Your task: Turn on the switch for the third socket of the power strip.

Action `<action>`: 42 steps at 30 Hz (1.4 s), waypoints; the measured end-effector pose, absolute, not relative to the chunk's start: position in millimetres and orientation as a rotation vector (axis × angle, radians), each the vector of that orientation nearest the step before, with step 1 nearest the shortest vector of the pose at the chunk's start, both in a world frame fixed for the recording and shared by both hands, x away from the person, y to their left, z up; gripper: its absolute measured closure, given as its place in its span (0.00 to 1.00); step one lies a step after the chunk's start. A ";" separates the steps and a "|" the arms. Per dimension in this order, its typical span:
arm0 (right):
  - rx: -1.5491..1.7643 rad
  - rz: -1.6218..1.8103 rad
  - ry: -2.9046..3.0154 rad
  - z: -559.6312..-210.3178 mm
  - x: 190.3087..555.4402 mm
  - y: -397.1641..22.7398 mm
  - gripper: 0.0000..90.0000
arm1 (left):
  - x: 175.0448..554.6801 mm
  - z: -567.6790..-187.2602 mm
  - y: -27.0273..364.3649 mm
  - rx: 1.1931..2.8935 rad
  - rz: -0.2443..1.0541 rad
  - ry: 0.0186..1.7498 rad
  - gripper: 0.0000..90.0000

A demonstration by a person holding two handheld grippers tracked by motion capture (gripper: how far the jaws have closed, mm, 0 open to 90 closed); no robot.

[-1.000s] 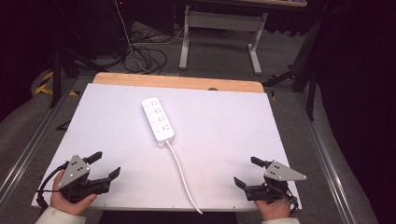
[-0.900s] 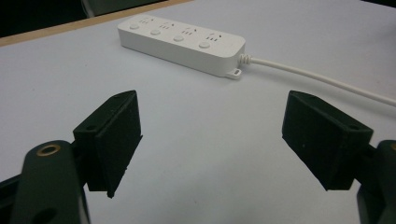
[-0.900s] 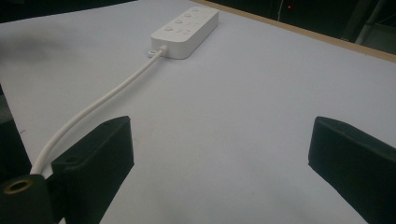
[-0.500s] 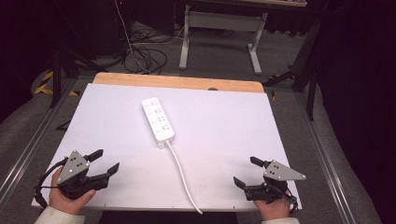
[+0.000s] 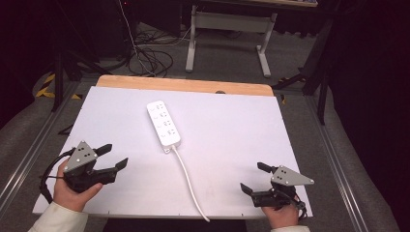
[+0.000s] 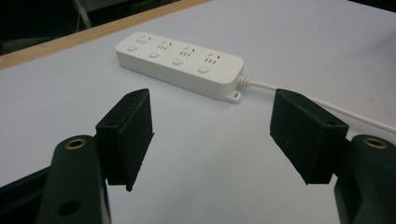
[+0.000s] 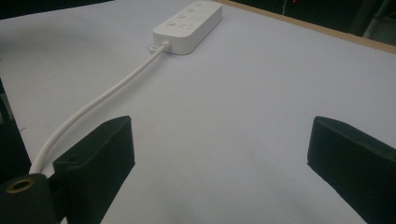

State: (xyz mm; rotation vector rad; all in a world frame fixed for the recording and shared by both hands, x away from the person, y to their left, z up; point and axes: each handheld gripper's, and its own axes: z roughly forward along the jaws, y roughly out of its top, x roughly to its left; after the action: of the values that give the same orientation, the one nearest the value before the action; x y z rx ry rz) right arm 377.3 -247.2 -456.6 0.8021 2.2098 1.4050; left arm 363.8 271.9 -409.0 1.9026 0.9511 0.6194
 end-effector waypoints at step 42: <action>0.826 1.411 2.196 -457.6 368.5 -255.7 0.10 | 436.3 -370.9 226.9 2.052 0.622 0.918 0.42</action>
State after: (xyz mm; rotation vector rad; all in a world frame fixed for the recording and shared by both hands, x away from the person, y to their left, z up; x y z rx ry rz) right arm 368.5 -255.7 -457.6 0.8255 2.1955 1.4114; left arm 436.3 226.9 -370.9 2.0517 0.9183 0.6221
